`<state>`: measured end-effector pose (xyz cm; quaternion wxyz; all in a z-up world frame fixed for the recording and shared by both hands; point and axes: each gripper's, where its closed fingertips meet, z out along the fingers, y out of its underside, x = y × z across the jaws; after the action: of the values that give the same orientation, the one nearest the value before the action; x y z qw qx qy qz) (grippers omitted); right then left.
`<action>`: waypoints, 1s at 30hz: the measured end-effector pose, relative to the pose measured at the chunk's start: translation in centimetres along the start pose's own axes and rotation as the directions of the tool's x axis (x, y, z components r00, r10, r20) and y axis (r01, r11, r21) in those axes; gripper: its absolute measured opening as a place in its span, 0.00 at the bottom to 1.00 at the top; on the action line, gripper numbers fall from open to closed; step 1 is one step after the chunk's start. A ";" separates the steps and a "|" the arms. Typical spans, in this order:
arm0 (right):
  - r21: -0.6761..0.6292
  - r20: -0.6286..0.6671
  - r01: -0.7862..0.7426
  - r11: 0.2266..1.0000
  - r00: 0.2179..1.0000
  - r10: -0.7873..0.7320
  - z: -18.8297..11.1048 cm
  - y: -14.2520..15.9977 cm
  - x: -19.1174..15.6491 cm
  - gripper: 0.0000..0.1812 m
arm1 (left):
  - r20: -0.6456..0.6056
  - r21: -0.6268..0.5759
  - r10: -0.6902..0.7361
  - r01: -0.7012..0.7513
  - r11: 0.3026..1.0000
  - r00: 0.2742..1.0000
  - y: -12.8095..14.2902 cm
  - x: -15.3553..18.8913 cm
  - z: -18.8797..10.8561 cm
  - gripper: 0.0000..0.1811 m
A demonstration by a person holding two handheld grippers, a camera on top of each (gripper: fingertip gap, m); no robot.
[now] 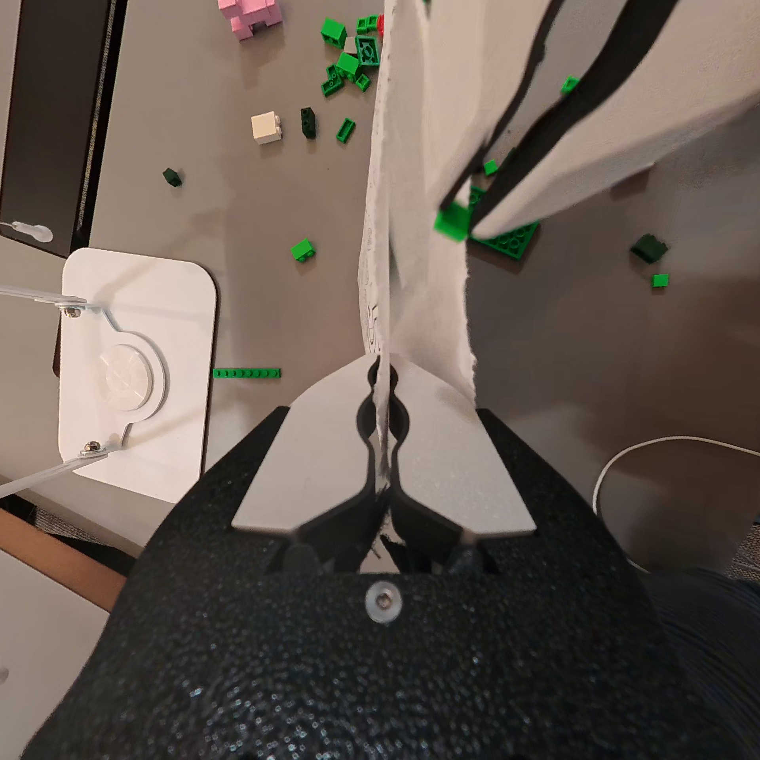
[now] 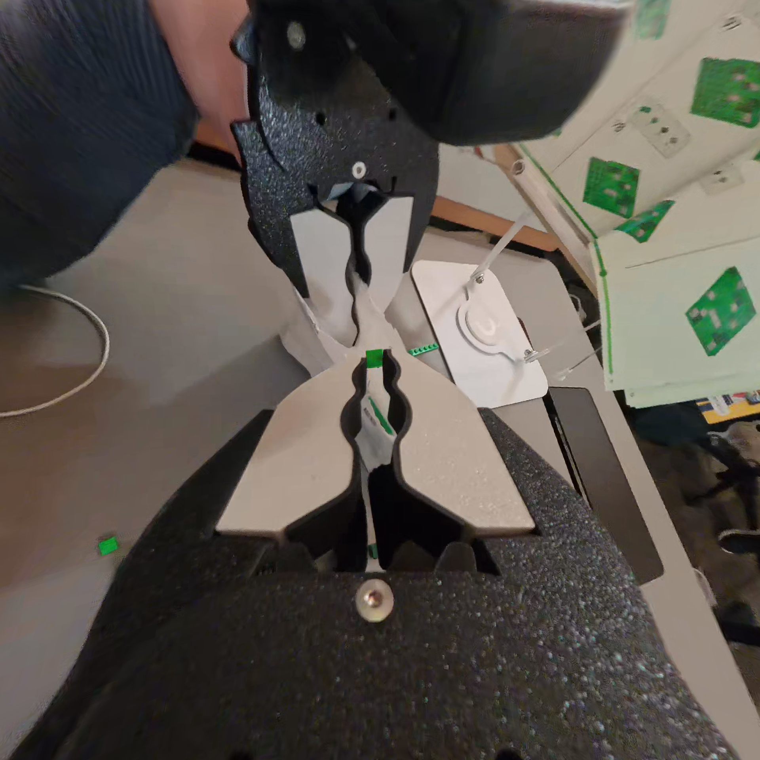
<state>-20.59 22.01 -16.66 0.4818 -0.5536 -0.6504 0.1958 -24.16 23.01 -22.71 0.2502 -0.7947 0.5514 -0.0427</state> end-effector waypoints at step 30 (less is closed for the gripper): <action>-0.297 0.019 -0.150 0.943 0.987 0.163 -4.3 9.4 -2.1 0.11 | 0.004 0.002 -0.014 0.014 1.000 1.000 0.4 -0.2 -0.3 0.00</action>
<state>-12.18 21.80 -22.96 0.3629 -0.6645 -0.6367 0.1464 -24.72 22.94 -22.56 0.2518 -0.7985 0.5450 -0.0433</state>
